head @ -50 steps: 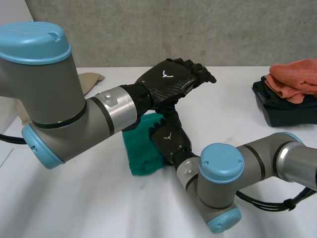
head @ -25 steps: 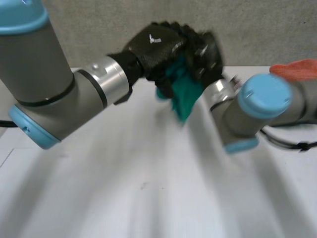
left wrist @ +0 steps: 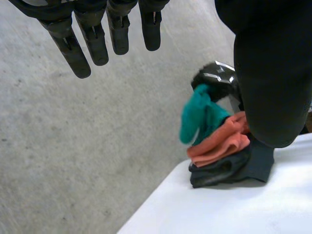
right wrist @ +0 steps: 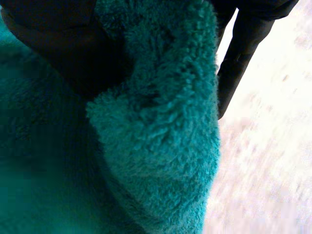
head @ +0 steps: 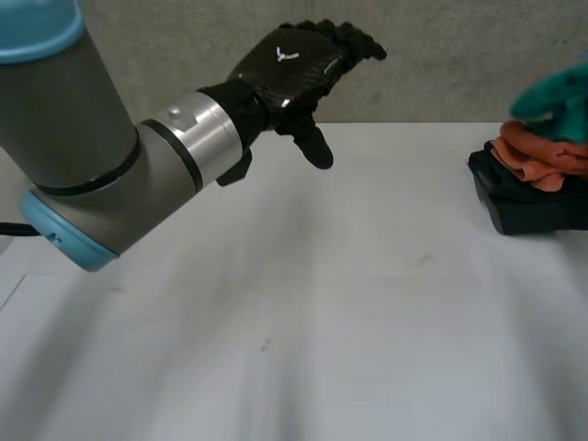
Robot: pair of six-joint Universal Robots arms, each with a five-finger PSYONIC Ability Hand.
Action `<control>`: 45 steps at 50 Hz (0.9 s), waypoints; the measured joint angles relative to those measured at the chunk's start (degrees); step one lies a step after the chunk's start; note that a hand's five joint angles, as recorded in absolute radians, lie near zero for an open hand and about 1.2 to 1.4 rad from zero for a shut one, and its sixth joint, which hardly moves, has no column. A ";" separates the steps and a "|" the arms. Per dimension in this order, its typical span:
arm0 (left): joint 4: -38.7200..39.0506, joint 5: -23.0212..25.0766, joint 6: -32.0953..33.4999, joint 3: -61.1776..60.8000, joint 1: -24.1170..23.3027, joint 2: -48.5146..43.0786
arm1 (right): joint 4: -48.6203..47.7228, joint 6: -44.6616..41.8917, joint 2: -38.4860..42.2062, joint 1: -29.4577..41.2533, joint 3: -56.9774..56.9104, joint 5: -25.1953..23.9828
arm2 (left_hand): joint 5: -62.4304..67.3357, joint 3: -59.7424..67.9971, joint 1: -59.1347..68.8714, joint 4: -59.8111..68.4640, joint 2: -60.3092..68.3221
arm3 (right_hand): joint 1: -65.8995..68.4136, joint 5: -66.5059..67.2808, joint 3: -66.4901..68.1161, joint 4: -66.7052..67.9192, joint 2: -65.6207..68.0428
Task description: Fold the laundry.
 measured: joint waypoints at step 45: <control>3.73 -3.28 -3.30 0.30 -4.54 1.44 | 43.38 -22.28 -31.18 -19.32 14.96 9.11 | 0.00 0.00 0.00 0.00 0.00 | -49.36 -51.70 -56.14 -56.55 -55.04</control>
